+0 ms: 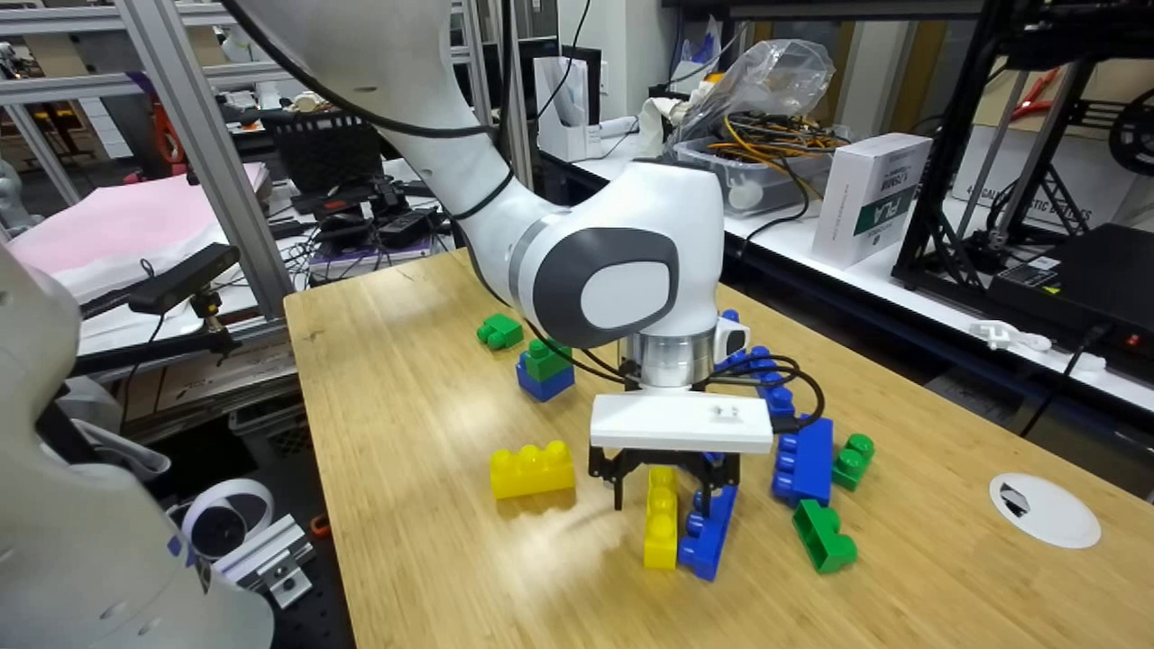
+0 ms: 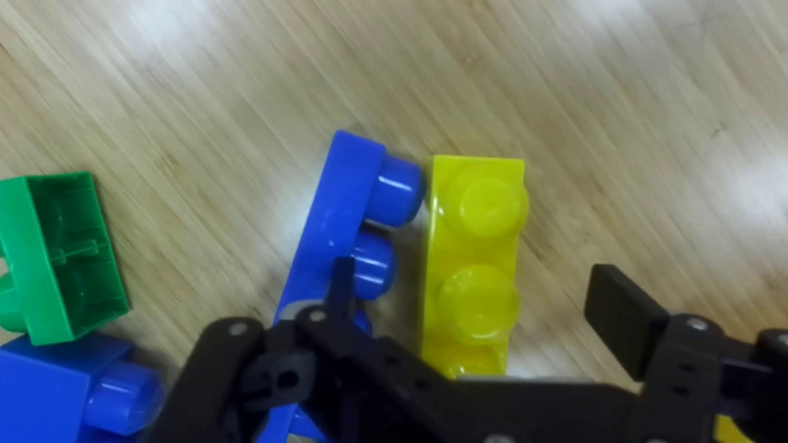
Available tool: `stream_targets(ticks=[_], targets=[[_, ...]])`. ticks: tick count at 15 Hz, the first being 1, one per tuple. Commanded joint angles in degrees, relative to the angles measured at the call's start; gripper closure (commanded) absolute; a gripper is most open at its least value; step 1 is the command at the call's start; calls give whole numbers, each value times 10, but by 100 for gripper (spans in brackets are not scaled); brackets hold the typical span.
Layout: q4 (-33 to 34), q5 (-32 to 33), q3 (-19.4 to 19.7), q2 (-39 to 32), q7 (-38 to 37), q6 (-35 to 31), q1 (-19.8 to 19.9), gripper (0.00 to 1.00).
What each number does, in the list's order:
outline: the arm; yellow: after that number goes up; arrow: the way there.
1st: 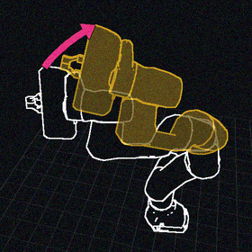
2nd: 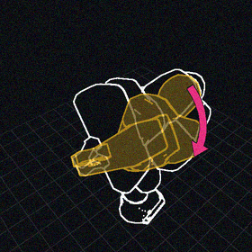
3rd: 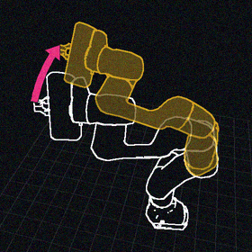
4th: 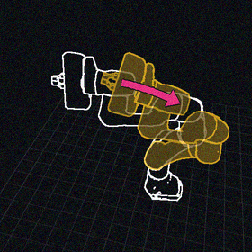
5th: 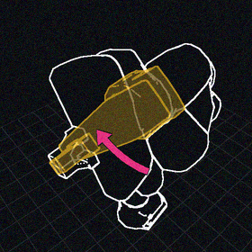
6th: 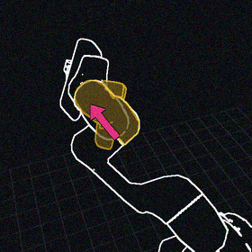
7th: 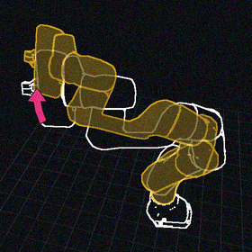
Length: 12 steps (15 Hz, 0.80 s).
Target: Stack the two yellow blocks at the front of the table together
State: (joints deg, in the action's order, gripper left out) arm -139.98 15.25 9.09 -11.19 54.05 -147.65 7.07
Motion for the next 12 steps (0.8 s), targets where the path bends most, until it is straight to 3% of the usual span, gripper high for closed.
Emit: stream_targets(ticks=[1,9,12], targets=[[10,-5,-14,-13,19,-5,18,31],[15,-2,-12,-11,7,2,16,89],[24,-21,-10,2,-21,49,14,90]])
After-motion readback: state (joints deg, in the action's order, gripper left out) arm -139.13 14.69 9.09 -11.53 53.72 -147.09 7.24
